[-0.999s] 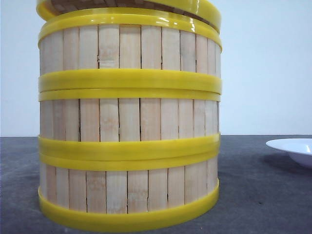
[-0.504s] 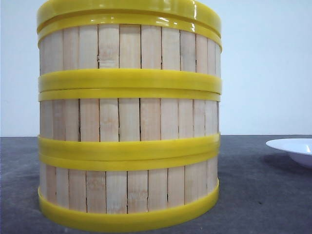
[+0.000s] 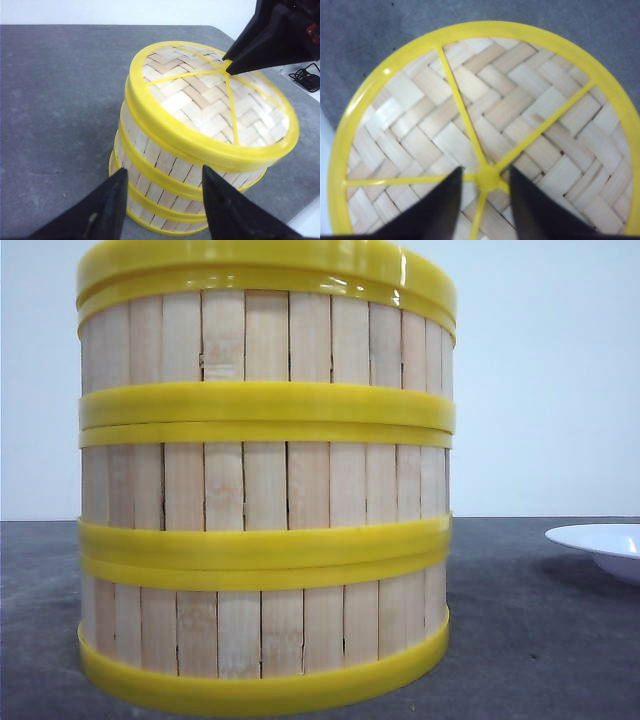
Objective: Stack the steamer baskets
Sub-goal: 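Lower the lid with the right gripper onto the top basket, then open the right gripper and pull it away from the lid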
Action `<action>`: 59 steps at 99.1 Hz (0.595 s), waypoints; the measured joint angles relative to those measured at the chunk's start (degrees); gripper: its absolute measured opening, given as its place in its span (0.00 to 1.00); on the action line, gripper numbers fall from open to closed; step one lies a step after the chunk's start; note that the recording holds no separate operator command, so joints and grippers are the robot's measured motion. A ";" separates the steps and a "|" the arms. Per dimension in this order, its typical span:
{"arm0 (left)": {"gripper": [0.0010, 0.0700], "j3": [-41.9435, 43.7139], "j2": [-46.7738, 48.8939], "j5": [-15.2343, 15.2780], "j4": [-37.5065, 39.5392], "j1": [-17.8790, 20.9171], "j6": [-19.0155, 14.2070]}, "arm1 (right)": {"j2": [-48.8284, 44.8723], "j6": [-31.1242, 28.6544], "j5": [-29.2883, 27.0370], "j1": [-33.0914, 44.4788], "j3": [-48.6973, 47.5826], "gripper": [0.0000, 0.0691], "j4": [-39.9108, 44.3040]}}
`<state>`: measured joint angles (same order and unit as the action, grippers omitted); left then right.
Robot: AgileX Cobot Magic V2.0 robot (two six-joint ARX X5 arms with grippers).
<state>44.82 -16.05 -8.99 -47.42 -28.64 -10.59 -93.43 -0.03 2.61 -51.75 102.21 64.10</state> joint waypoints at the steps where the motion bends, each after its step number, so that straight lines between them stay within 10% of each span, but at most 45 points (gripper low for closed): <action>1: 0.38 0.00 0.00 0.00 0.00 0.00 0.00 | 0.00 0.02 0.00 0.00 0.00 0.32 -0.02; 59: 0.38 0.00 0.00 0.00 -0.37 0.00 0.00 | 0.28 0.11 -9.27 0.00 12.04 0.38 1.14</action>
<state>44.82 -16.05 -8.99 -47.79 -28.64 -10.59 -93.14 0.08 -6.66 -51.75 114.26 65.23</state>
